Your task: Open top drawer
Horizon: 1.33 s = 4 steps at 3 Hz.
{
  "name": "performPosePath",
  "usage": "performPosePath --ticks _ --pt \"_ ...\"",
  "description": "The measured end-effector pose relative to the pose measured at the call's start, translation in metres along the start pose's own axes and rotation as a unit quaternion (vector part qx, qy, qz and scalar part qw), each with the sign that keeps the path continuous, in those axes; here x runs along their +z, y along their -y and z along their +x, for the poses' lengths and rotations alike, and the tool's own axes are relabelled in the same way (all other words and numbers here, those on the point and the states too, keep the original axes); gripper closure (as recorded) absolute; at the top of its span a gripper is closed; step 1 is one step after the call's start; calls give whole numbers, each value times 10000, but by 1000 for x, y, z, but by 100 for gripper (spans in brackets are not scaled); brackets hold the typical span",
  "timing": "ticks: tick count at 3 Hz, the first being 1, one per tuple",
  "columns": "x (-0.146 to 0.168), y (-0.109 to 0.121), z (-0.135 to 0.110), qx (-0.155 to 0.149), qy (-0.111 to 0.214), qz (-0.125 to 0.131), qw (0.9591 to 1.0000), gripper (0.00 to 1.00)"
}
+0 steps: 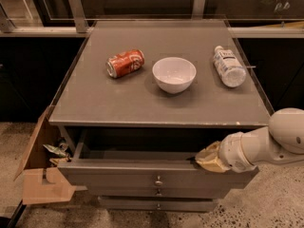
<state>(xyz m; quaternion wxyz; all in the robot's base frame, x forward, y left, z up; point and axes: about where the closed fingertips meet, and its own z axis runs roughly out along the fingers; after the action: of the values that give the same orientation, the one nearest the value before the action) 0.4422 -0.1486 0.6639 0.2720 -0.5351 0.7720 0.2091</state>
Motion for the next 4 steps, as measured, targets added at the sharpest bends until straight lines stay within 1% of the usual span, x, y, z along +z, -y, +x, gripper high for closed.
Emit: performPosePath --ticks 1,3,4 --pt "-4 -1 -3 0 -15 -18 10000 100" --pt "-9 -20 6 15 -129 -243 9996 100" --pt "-9 -20 6 15 -129 -243 9996 100"
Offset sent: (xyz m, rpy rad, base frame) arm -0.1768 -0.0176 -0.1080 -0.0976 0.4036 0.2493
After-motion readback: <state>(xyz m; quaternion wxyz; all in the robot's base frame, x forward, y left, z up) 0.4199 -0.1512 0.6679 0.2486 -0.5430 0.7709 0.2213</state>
